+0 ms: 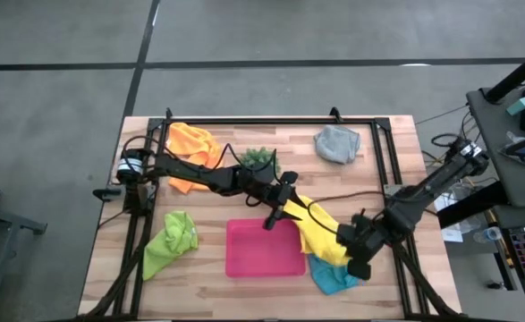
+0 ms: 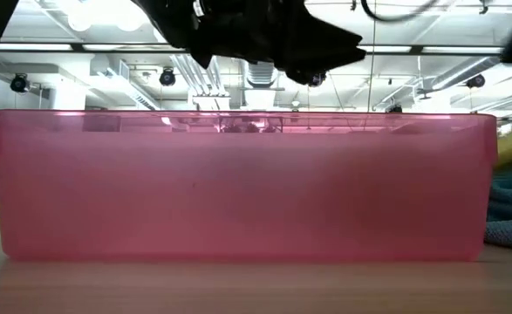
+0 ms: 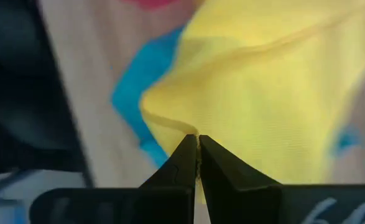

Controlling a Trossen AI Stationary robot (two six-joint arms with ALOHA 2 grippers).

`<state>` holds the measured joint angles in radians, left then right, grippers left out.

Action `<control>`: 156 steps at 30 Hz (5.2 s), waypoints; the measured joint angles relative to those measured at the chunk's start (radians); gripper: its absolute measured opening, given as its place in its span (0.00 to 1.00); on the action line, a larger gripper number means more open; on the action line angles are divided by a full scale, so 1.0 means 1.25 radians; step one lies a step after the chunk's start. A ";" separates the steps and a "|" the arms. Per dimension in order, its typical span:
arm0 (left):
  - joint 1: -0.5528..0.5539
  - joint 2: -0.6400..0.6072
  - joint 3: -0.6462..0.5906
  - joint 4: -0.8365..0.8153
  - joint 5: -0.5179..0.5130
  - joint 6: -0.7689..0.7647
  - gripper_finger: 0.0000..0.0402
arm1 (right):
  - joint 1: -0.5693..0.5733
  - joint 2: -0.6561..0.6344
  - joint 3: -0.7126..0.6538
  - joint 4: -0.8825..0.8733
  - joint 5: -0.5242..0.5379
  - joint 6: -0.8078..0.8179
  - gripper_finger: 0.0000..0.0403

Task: Fold microfiber towels
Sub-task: Fold the yellow microfiber cloth

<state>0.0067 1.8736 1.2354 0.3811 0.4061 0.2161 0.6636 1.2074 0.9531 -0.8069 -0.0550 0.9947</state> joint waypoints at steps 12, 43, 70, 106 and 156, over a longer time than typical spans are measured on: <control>0.010 0.087 0.050 -0.076 -0.135 -0.085 0.42 | 0.112 0.006 -0.132 0.125 0.056 0.223 0.02; 0.023 0.093 0.233 -0.624 -0.073 -0.341 0.42 | 0.115 0.006 -0.131 0.160 0.214 0.090 0.02; -0.041 0.089 0.177 -0.490 -0.091 -0.143 0.02 | 0.115 0.006 -0.131 0.181 0.296 0.142 0.06; -0.201 -0.012 0.172 -0.468 -0.485 0.608 0.00 | -0.113 -0.057 -0.313 0.545 0.444 -0.333 0.53; -0.195 -0.075 0.134 -0.540 -0.352 0.054 0.50 | -0.111 0.004 -0.270 0.756 0.409 -0.502 0.02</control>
<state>-0.2368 1.7804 1.4034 -0.2940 -0.0333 0.2837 0.5255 1.2121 0.6150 0.1379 0.4567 0.3675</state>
